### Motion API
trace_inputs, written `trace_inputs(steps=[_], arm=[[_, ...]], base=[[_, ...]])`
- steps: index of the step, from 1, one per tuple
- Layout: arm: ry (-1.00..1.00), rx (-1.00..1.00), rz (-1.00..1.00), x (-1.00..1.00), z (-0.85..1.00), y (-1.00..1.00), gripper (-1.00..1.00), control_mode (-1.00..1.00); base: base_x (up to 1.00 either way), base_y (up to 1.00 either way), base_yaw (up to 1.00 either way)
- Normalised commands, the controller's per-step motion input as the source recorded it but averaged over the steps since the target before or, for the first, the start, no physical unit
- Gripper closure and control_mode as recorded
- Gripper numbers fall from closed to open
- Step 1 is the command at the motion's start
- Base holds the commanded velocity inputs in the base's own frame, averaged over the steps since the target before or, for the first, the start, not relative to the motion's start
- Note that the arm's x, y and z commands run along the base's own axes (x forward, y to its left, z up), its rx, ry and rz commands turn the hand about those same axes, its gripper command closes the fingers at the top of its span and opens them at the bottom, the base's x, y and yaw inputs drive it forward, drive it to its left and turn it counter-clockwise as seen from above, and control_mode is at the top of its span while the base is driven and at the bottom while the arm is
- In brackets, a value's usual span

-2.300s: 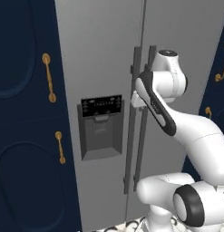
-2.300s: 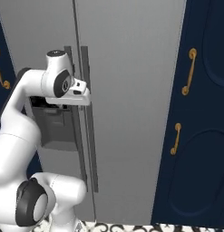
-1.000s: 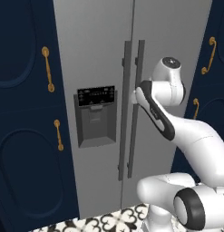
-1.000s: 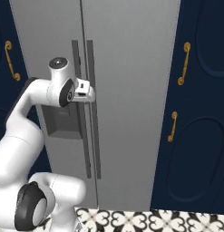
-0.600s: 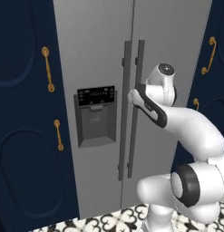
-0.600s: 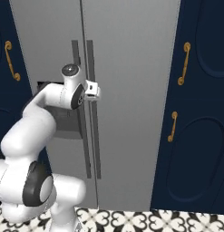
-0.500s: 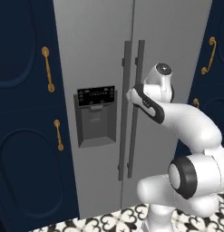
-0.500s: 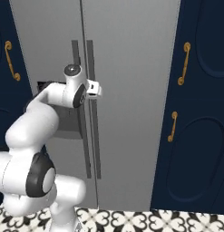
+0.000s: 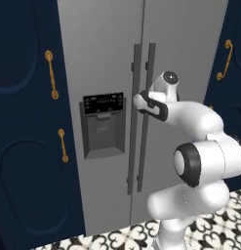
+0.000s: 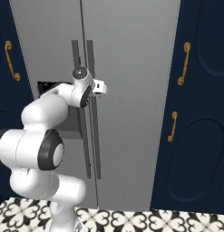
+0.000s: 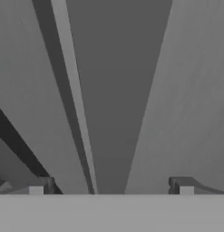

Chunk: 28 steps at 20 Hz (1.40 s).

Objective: Take the strawberry from the fridge and place it on top of the pancake, located on the dining counter.

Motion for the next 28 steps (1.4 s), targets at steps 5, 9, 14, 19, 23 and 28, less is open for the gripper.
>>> trace_inputs(steps=[5,9,14,19,23,28], arm=[[-0.13,0.00,0.00,0.46,-0.18,0.00,-1.00,-1.00],[-0.03,0.00,0.00,0.45,-0.11,-0.01,-1.00,-1.00],[0.00,0.00,0.00,0.24,0.00,0.00,-1.00,-1.00],[-0.01,0.00,0.00,-0.02,0.00,-0.06,1.00,-1.00],[0.00,0.04,0.00,-0.25,0.00,-0.45,1.00,-1.00],[0.00,0.07,-0.03,-0.43,0.00,-0.61,1.00,-1.00]], base=[[0.00,0.00,0.00],[0.00,0.00,0.00],[0.00,0.00,0.00],[0.00,0.00,0.00],[0.00,0.00,0.00],[0.00,0.00,0.00]])
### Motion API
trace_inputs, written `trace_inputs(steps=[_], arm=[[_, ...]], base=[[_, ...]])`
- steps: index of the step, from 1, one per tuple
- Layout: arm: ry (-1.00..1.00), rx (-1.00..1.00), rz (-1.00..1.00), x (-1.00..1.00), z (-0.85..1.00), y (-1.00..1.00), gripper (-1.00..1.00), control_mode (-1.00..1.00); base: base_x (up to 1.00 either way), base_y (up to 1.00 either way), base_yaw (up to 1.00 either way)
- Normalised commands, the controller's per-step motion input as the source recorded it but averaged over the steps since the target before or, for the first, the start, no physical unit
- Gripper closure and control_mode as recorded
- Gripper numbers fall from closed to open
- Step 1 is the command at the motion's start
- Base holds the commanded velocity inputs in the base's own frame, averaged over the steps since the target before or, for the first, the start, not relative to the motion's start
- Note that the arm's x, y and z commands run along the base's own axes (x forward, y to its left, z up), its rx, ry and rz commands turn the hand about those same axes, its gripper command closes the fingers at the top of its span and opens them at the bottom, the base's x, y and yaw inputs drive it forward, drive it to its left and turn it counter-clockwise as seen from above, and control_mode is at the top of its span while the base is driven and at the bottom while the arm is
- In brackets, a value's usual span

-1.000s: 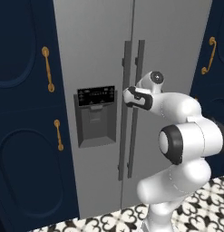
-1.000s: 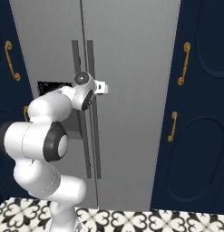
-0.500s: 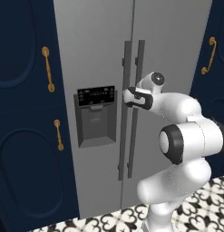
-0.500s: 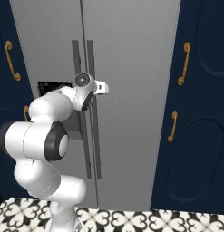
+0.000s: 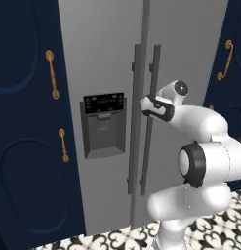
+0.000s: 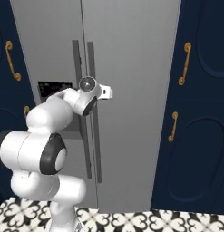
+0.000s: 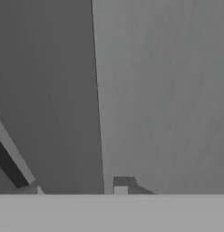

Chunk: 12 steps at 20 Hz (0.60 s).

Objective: Take the strawberry from the fridge and place it on top of the pancake, located on the dining counter.

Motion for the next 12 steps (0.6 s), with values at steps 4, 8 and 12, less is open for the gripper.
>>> trace_inputs(steps=[4,8,12], arm=[[-0.01,0.08,-0.07,-0.67,0.00,-0.73,1.00,-1.00],[0.00,0.12,-0.11,-0.84,0.00,-0.94,1.00,-1.00],[0.00,0.14,-0.11,-0.88,0.00,-1.00,1.00,-1.00]], base=[[0.00,0.00,0.00],[0.00,0.00,0.00],[0.00,0.00,0.00]])
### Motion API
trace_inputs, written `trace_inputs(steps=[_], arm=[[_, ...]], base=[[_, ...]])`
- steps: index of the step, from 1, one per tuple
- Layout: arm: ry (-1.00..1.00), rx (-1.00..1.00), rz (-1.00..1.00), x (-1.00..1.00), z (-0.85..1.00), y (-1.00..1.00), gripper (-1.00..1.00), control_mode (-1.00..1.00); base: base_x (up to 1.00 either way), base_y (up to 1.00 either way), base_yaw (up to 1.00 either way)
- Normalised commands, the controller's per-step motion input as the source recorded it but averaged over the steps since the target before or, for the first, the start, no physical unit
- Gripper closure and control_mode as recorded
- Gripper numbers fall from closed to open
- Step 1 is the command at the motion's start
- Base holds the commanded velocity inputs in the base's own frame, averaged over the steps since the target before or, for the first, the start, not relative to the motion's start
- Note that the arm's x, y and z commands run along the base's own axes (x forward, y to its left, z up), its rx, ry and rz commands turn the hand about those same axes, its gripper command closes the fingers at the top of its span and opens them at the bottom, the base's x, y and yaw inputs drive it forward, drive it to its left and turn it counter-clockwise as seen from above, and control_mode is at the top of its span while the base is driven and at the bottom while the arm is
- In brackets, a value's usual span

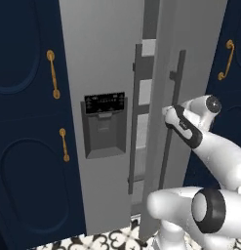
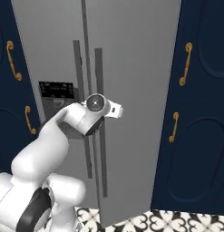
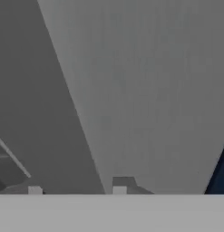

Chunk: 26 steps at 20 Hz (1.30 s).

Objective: Take the strawberry from the fridge and place it on top of the pancake, located on the dining counter.

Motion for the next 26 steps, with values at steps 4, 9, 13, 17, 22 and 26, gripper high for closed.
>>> trace_inputs(steps=[4,9,13,17,22,26], arm=[[0.00,0.12,-0.12,-0.98,0.12,-1.00,1.00,-1.00],[0.00,0.06,-0.11,-0.99,0.35,-0.91,-1.00,-1.00],[-0.02,-0.01,-0.10,-1.00,0.55,-0.43,-1.00,-1.00],[0.00,-0.16,-0.01,-0.71,0.73,-0.05,-1.00,-1.00],[0.06,-0.30,0.00,-0.42,0.43,0.43,-1.00,-1.00],[0.41,-0.66,0.00,0.18,0.11,0.99,-1.00,-1.00]], base=[[0.00,0.00,0.00],[0.00,0.00,0.00],[0.00,0.00,0.00],[0.00,0.00,0.00],[0.00,0.00,0.00],[0.00,0.00,0.00]])
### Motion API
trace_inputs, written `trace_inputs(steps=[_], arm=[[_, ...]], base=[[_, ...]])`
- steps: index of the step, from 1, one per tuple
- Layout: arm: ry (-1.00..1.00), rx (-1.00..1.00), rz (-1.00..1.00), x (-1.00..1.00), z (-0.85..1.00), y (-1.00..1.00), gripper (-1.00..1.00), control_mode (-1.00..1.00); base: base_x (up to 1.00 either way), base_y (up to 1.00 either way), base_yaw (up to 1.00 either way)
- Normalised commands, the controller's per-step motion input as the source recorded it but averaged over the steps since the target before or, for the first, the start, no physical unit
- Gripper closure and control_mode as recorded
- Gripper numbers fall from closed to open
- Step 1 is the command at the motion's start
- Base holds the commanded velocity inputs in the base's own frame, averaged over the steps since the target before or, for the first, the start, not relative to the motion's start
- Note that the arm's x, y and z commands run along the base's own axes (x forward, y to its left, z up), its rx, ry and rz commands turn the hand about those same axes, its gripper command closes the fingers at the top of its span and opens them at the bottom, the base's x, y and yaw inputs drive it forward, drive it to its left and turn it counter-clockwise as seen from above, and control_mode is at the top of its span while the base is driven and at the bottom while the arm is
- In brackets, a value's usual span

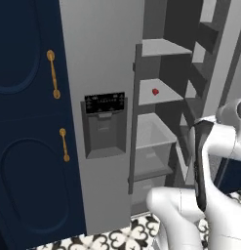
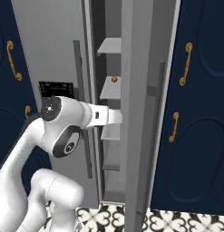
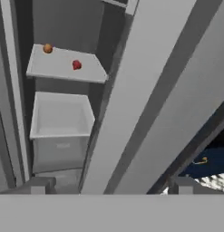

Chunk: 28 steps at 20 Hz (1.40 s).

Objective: Take the strawberry from the fridge and place it on top of the pancake, located on the dining counter.

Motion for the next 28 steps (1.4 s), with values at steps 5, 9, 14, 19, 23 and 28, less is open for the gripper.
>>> trace_inputs(steps=[5,9,14,19,23,28], arm=[[0.58,-0.65,0.00,0.88,-0.03,0.33,-1.00,-1.00],[0.48,-0.48,0.00,0.84,-0.19,-0.08,-1.00,-1.00],[0.22,-0.22,0.00,0.45,-0.39,-0.49,-1.00,-1.00],[0.17,-0.16,0.00,0.47,-0.21,-0.58,-1.00,-1.00],[0.13,-0.13,0.00,0.29,-0.14,-0.55,-1.00,-1.00],[0.09,-0.08,0.00,0.06,-0.11,-0.72,-1.00,-1.00]], base=[[0.00,0.00,0.00],[0.00,0.00,0.00],[0.00,0.00,0.00],[0.00,0.00,0.00],[0.00,0.00,0.00],[0.00,0.00,0.00]])
